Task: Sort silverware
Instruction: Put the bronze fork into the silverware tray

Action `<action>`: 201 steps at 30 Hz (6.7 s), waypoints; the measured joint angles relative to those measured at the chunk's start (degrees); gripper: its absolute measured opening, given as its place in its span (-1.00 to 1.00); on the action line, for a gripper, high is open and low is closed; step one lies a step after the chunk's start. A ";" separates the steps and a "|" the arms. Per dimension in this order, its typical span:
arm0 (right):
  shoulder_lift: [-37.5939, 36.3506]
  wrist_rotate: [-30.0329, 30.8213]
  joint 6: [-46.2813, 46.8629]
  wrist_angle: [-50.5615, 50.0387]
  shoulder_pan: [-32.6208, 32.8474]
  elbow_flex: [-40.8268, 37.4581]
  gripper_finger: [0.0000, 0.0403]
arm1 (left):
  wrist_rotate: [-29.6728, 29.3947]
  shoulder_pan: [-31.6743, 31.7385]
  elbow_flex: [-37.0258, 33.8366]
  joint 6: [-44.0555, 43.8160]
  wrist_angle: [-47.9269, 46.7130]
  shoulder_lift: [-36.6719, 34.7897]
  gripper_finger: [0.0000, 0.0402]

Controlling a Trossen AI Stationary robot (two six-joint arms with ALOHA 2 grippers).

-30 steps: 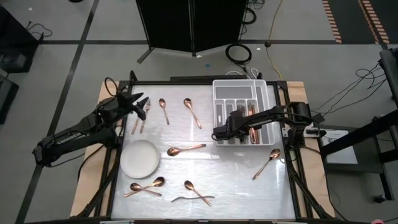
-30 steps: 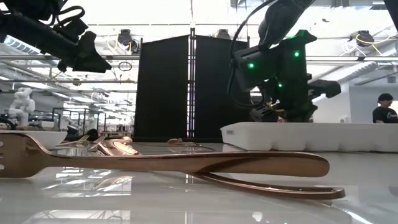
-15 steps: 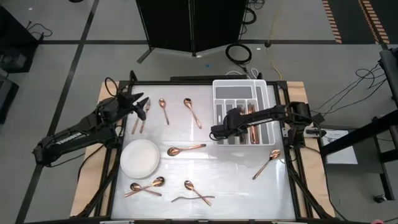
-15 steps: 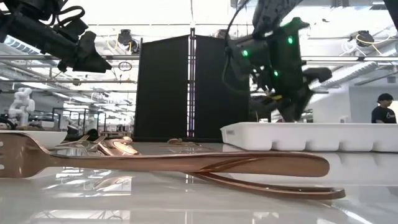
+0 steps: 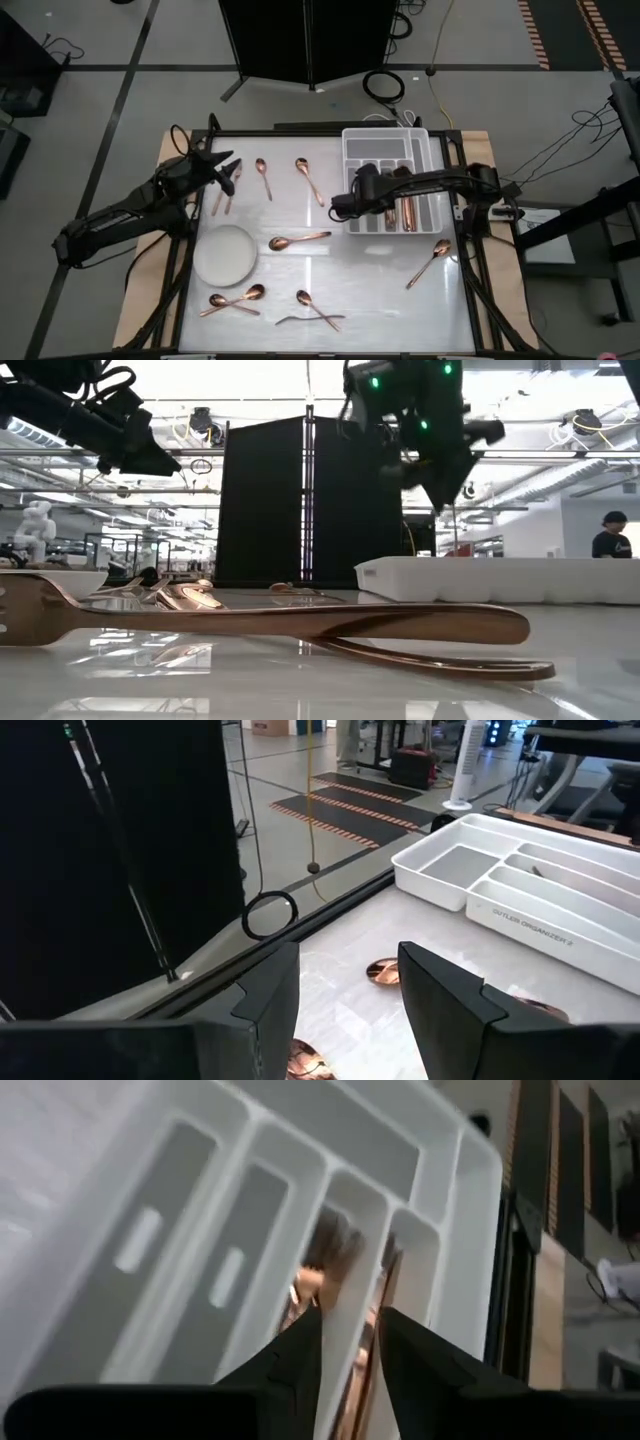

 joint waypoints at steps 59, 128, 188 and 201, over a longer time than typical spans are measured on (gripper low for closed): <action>15.47 -17.31 -50.76 74.71 11.26 6.02 -0.54 | -17.52 1.21 0.00 -19.23 2.20 35.06 -0.15; 15.40 -17.53 -53.14 70.90 12.48 6.00 -0.54 | -10.34 -0.76 0.02 -30.25 -8.63 45.22 -0.15; 15.39 -12.08 -45.70 65.41 12.44 6.00 -0.54 | -9.86 -0.86 0.00 -18.01 -0.28 25.91 -0.95; 9.60 6.94 -35.04 58.12 12.77 6.00 -0.54 | 10.79 -8.06 -16.34 -26.64 57.28 18.21 -0.95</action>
